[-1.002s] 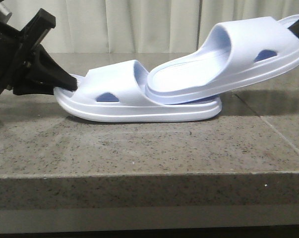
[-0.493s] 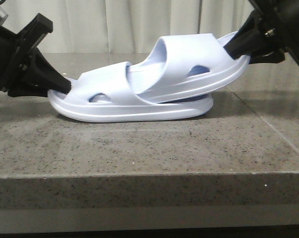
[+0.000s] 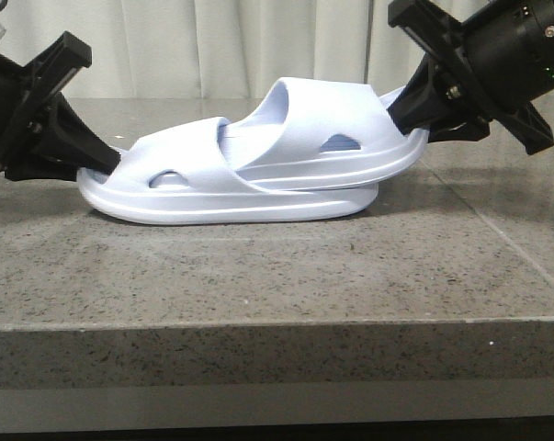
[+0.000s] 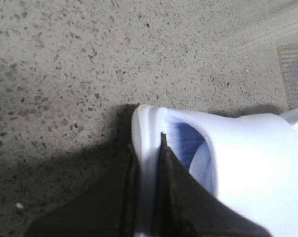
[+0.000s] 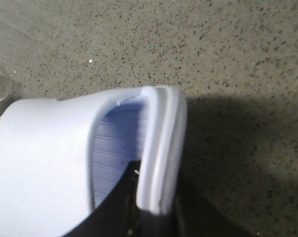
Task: Insert blue slippers together front up
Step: 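Lift the right-held slipper and lower it onto the left-held slipper, then open the right gripper and withdraw it from the stacked slippers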
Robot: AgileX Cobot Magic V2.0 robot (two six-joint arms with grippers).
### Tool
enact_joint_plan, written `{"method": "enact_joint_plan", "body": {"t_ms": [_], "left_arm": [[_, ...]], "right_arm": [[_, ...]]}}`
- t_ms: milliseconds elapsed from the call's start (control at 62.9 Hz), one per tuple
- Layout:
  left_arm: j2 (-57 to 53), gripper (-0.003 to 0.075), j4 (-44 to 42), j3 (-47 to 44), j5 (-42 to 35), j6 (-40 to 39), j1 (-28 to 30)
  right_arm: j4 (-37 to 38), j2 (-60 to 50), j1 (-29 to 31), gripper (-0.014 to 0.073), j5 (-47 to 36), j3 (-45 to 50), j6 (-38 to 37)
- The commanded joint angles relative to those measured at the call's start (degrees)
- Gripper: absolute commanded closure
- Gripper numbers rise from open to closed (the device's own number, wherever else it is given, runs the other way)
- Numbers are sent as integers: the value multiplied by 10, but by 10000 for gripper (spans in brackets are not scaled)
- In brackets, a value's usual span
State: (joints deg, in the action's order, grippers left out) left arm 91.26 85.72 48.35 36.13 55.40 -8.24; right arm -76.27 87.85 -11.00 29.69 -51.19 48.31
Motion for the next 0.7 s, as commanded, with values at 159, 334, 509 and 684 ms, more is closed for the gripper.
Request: {"method": "enact_joint_plan", "body": {"t_ms": [159,334,509,684], "left_arm": [[-18,741,26,15,67,1,-9],[-18,741,26,15,68,1,-9],[-18,741,24,15,68,1,-8],[-18,741,23,15,68,1,-8]], "right_arm": [[-9,-10,-22,564,81,-10,5],[11,-12,-16,305,78,-10,5],[53,-19,17,118,90,-11,5],[87,-48,96,13,153,-11,5]]}}
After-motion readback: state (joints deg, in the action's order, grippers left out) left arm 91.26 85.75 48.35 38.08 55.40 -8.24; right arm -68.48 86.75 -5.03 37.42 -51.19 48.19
